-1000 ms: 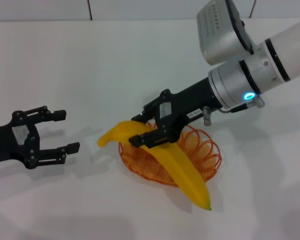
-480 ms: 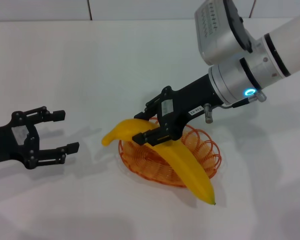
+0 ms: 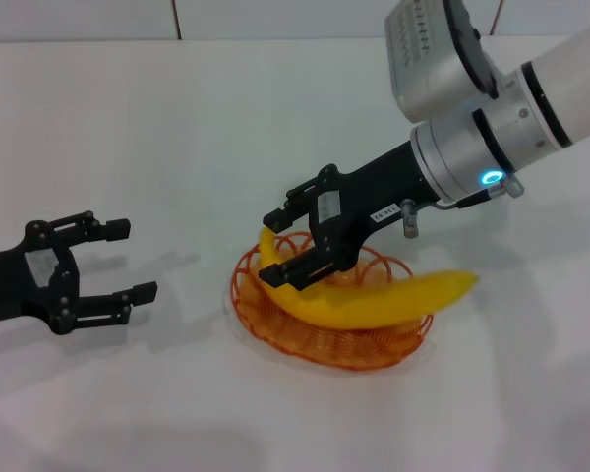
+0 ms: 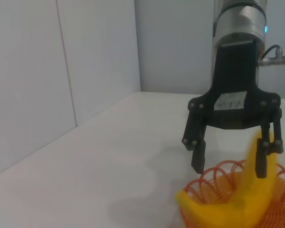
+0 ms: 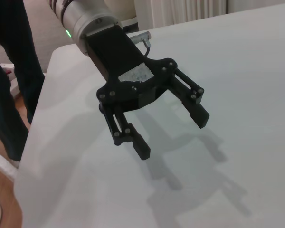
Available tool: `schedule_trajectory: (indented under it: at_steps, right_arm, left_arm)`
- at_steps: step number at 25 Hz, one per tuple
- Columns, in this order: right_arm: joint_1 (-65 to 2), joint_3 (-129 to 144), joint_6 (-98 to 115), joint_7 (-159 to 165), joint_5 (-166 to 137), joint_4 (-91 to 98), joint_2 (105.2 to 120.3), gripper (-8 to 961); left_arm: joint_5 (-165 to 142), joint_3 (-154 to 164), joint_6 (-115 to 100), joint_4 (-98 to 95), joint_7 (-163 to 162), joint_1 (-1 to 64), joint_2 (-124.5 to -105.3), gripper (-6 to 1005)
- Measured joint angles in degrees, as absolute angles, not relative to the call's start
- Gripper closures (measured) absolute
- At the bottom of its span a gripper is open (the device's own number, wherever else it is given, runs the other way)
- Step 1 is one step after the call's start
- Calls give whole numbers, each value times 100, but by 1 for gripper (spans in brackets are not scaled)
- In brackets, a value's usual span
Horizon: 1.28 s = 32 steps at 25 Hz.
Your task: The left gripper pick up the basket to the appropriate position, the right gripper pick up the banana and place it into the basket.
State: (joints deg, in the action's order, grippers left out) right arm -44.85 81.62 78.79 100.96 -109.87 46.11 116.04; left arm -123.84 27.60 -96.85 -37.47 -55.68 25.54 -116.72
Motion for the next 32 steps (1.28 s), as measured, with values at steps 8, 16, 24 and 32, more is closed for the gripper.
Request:
schedule_trajectory:
  at_steps: [8,16,24,32]
  right_arm:
    - [-4259,8060,8484,10147,-11003,5099,11397,234]
    - [-3456,6335,9653,9796,-11530,5663,11277,208]
    - [-2493,4562,10648,8129,-11682,5687,11219,212]
    - [-2016,3389,10711,6153,-12081,4783,11214,208]
  left_arm:
    - [-12379,2760,-9686,-3709,-5563,2528,-11658,158]
    - [-12361,2760,-9680,-3709,-5563,2504,-11655,158]
    - [-12357,2760,-9673,-3709,-5563,2480,-11660,158]
    - [-12414,2766,-9669,-3709,-5602,2357,-11670,158]
